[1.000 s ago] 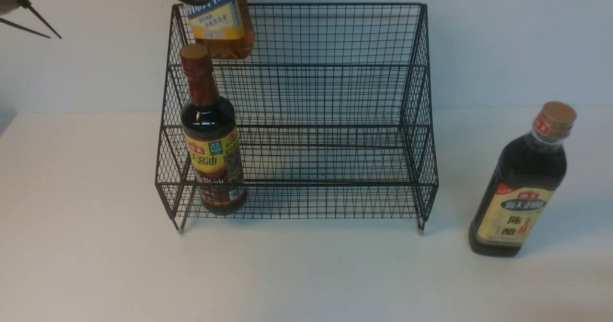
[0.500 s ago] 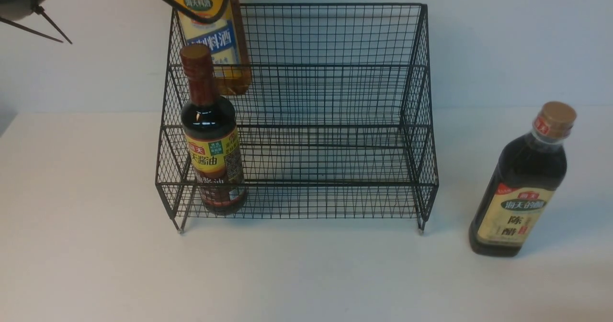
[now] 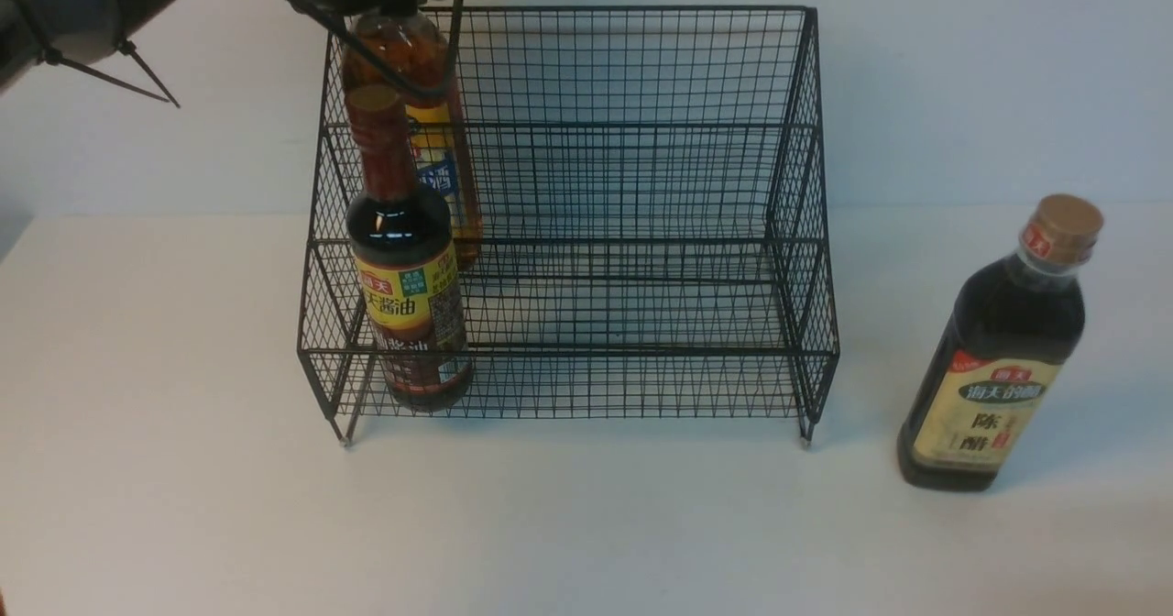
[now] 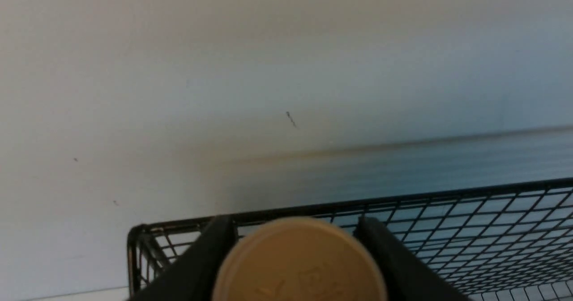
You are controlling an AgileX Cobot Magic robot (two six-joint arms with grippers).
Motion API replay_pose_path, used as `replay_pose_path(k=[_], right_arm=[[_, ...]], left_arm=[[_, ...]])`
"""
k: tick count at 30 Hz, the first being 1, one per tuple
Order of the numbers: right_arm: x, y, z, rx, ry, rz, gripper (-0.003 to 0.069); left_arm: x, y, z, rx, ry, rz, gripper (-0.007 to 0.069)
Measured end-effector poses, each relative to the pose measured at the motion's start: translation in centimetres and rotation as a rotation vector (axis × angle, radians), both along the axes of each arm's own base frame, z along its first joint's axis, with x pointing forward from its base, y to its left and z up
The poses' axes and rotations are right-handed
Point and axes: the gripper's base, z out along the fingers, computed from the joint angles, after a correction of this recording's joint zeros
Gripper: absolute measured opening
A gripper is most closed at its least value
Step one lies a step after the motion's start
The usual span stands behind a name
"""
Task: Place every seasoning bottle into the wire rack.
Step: Use the left arm to put the condiment bottle back on the shelf, then use the right arm to grab the condiment bottle closest to it
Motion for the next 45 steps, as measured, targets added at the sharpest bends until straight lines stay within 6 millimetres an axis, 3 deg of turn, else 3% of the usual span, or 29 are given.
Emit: replay_pose_path(k=[15, 20, 23, 27, 29, 33, 34, 36, 37, 38, 43, 45], right_arm=[[0.0, 0.0, 0.0, 0.000, 0.000, 0.000, -0.0012], [0.0, 0.0, 0.0, 0.000, 0.000, 0.000, -0.0012], [0.0, 0.0, 0.0, 0.000, 0.000, 0.000, -0.0012], [0.0, 0.0, 0.0, 0.000, 0.000, 0.000, -0.0012], [0.0, 0.0, 0.0, 0.000, 0.000, 0.000, -0.0012], [0.0, 0.0, 0.0, -0.001, 0.000, 0.000, -0.0012], [0.0, 0.0, 0.0, -0.001, 0.000, 0.000, -0.0012], [0.0, 0.0, 0.0, -0.001, 0.000, 0.000, -0.0012], [0.0, 0.0, 0.0, -0.001, 0.000, 0.000, -0.0012], [0.0, 0.0, 0.0, -0.001, 0.000, 0.000, -0.0012], [0.0, 0.0, 0.0, -0.001, 0.000, 0.000, -0.0012], [0.0, 0.0, 0.0, -0.001, 0.000, 0.000, -0.0012]], left_arm=[[-0.1, 0.0, 0.0, -0.004, 0.016, 0.005, 0.0316], [-1.2, 0.2, 2.6, -0.024, -0.047, 0.005, 0.0469], [-2.3, 0.5, 4.5, -0.028, -0.081, 0.005, 0.0523], [-3.6, 0.8, 6.5, -0.037, -0.123, 0.005, 0.0530], [-5.5, 1.2, 8.8, -0.045, -0.158, 0.005, 0.0489], [-7.6, 1.7, 11.0, -0.049, -0.181, 0.005, 0.0382], [-9.5, 2.1, 12.5, -0.051, -0.191, 0.006, 0.0269], [-12.0, 2.6, 14.5, -0.051, -0.209, 0.004, 0.0113], [-12.3, 2.7, 14.7, -0.050, -0.206, 0.004, 0.0101], [-14.1, 3.1, 15.8, -0.047, -0.215, 0.002, 0.0044], [-20.1, 4.3, 18.5, -0.062, -0.239, -0.005, -0.0005], [-22.2, 4.7, 18.4, -0.066, -0.236, -0.007, -0.0005]])
